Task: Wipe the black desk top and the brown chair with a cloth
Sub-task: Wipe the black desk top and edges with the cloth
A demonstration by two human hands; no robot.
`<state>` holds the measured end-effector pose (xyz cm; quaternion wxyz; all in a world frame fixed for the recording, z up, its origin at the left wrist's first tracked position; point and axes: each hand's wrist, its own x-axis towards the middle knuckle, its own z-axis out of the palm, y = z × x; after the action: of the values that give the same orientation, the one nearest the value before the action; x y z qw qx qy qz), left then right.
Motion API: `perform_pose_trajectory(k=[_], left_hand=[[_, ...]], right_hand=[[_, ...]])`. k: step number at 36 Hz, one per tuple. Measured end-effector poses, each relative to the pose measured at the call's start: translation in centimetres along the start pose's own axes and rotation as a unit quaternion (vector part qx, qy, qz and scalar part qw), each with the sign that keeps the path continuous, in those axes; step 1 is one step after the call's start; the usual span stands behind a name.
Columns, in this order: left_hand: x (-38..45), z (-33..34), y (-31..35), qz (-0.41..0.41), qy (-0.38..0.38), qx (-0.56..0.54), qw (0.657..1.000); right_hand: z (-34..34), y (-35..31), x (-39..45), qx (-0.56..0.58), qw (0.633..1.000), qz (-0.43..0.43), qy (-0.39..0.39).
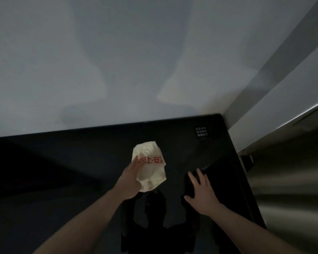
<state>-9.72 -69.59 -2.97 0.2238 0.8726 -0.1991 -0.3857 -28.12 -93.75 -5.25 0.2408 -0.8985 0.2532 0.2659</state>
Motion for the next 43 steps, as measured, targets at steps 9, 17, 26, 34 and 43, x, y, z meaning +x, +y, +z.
perform_pose_trajectory(k=[9,17,26,34,43], left_hand=[[-5.4,-2.2,-7.9,-0.084,0.029,0.034,0.995],[-7.7,-2.4,-11.9,-0.094,0.001,0.057,0.994],[-6.0,0.2,-10.4,-0.095,-0.032,0.091,0.991],[-3.1,3.5,-4.2,-0.106,-0.047,0.142,0.983],[0.3,7.5,3.7,-0.147,-0.056,0.161,0.974]], right_hand=[[0.2,-12.7,2.7,-0.032,0.996,-0.078,0.015],[1.6,-21.7,5.3,-0.042,0.997,-0.062,-0.025],[3.4,-19.0,7.9,-0.131,0.99,-0.061,-0.011],[-0.9,-9.9,8.9,-0.143,0.987,-0.066,-0.024],[-8.1,4.2,8.9,-0.153,0.988,-0.004,0.0]])
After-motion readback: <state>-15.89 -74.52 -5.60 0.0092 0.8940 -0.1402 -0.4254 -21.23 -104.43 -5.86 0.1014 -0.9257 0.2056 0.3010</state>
